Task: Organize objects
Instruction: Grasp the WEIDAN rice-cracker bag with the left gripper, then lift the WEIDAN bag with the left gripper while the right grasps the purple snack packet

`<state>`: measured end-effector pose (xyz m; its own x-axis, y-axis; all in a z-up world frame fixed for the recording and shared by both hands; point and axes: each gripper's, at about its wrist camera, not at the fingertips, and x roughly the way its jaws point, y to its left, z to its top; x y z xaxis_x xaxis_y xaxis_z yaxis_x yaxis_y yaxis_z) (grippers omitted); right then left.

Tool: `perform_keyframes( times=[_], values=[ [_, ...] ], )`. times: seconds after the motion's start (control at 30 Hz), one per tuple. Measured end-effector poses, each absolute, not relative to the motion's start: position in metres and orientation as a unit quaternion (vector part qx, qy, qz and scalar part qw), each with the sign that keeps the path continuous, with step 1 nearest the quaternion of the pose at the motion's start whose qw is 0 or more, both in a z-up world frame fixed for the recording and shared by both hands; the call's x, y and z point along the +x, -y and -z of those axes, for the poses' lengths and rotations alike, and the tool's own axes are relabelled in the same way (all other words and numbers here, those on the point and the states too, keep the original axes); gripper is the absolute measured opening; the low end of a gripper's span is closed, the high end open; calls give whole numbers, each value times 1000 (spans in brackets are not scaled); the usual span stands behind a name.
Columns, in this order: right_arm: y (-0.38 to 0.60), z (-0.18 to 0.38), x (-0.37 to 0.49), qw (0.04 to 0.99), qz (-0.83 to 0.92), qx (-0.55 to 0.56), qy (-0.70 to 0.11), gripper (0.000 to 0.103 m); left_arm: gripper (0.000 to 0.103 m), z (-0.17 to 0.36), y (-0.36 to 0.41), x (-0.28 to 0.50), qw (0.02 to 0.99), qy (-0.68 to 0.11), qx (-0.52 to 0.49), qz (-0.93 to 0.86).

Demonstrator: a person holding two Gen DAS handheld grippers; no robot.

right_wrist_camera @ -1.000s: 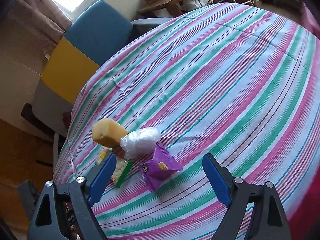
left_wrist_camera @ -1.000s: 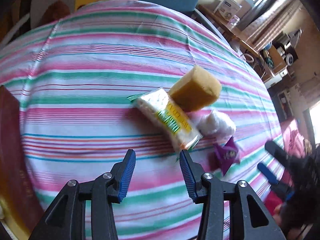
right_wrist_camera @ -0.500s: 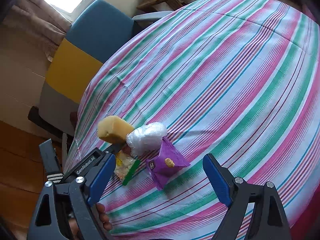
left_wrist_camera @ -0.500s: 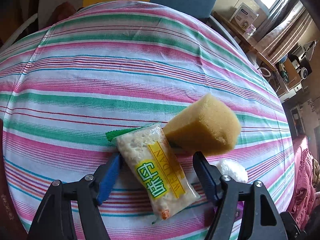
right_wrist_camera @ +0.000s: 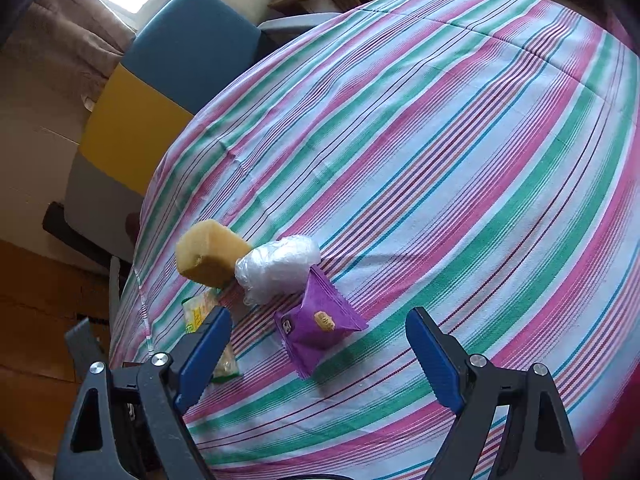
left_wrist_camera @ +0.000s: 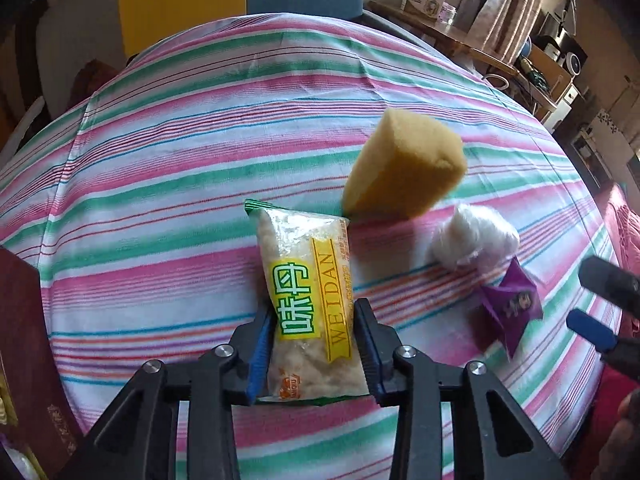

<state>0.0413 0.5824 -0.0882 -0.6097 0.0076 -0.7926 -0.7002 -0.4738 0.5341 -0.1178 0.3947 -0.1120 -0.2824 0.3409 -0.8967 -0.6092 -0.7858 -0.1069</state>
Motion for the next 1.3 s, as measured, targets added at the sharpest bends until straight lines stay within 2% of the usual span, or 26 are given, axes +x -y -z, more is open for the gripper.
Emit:
perform_keyframes(
  times=[0.3, 0.53, 0.97, 1.3],
  values=[
    [-578, 88, 32, 245, -776, -402, -419, 89, 38, 107, -338, -60, 314, -137, -492, -800],
    [-564, 98, 17, 223, -777, -440, -390, 77, 38, 108, -327, -45, 317, -133, -470, -813],
    [-560, 118, 8, 171, -746, -457, -452, 77, 39, 112, -324, -46, 323, -120, -462, -817],
    [-567, 119, -8, 205, -741, -441, -462, 77, 40, 114, -321, -43, 328, -117, -449, -823]
  ],
)
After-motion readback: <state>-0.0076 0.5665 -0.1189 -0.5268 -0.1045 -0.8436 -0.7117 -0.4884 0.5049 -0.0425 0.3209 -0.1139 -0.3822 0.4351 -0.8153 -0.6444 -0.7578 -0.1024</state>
